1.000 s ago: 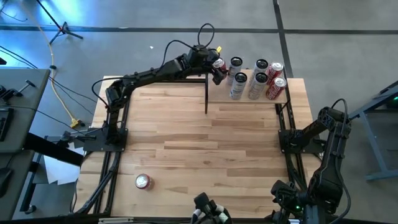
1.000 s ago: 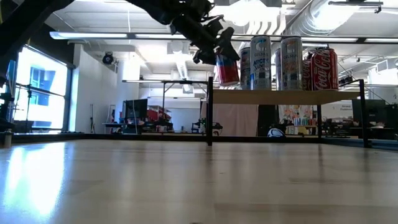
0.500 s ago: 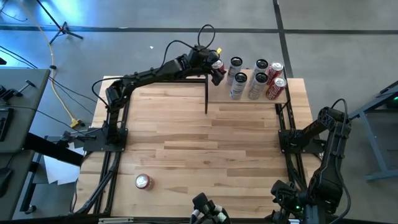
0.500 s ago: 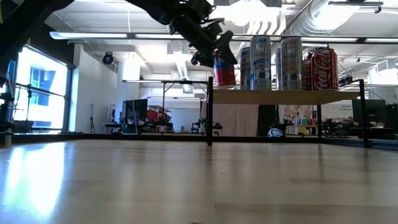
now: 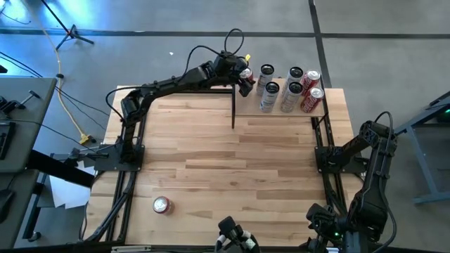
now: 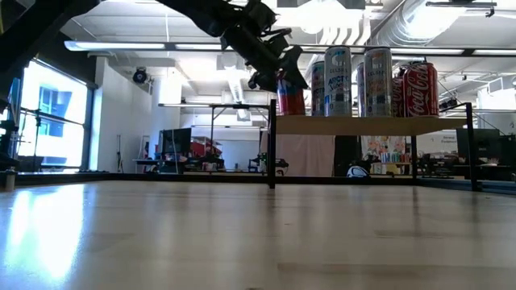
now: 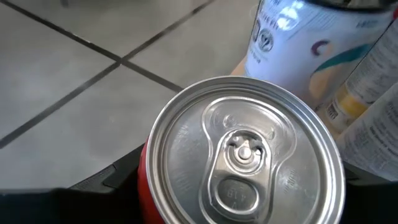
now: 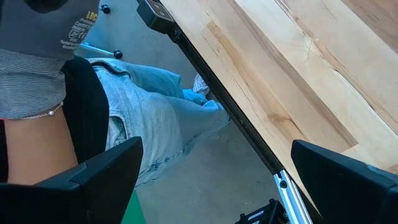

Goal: Place canned beverage on shelf
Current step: Put the orange soda can on the shelf

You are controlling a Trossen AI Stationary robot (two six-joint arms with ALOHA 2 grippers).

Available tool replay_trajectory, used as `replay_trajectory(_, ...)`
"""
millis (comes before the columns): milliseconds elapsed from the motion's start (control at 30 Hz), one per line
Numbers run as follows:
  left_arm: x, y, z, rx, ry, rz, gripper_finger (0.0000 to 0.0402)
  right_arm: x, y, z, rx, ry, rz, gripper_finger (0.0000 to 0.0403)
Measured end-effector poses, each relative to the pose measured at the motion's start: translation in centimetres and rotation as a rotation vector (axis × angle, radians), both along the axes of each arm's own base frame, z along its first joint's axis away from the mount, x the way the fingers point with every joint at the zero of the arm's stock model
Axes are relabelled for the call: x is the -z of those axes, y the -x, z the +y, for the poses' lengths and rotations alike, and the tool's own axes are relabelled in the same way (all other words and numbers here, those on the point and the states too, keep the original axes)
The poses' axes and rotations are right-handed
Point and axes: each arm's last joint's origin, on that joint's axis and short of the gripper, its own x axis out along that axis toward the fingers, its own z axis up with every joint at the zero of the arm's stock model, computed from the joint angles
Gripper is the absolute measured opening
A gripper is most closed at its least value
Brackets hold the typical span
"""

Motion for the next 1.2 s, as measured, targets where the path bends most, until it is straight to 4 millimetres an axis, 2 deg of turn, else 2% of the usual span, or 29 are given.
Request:
replay_trajectory(500,1.1,-0.1,0.8,0.006,0.018,0.011,0.0273,0.0,0.0,0.0,0.0,0.0,0.0,0.0399)
replay_trajectory(1200,1.3,-0.1,0.9,-0.006,0.052,0.006,0.0285,0.0,0.0,0.0,0.0,0.0,0.0,0.0399)
